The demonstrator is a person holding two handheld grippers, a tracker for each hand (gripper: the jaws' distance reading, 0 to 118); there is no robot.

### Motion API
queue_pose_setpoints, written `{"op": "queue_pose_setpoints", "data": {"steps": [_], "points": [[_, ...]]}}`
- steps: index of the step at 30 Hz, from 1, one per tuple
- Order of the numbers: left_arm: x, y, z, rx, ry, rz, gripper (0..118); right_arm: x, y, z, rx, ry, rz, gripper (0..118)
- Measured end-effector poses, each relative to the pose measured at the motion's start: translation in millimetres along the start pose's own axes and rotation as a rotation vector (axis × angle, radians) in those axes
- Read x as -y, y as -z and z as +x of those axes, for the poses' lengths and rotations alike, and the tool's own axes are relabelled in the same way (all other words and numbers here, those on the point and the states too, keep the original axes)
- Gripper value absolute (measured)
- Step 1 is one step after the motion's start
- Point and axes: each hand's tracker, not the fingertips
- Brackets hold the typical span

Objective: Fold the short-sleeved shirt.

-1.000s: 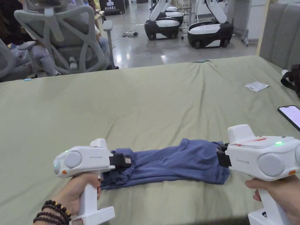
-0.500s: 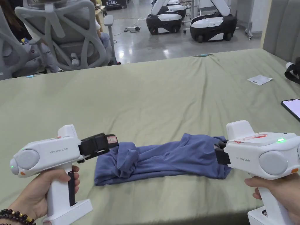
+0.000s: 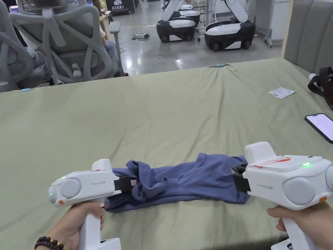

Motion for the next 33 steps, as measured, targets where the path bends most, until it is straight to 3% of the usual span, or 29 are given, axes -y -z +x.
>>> {"op": "queue_pose_setpoints", "data": {"steps": [13,23,28,33], "points": [[-9,43,32,0.049,0.063,-0.058,0,9,-3,15,0.029,0.037,-0.018,0],[0,-41,-23,-0.066,0.013,0.013,0,0,-7,5,0.009,0.024,0.018,0],[4,-102,-21,0.057,-0.047,0.177,0,-4,-9,-4,-0.011,0.02,0.037,0],[9,-109,-22,0.025,-0.048,0.175,0,-5,-8,-9,-0.019,0.016,0.042,0]]}}
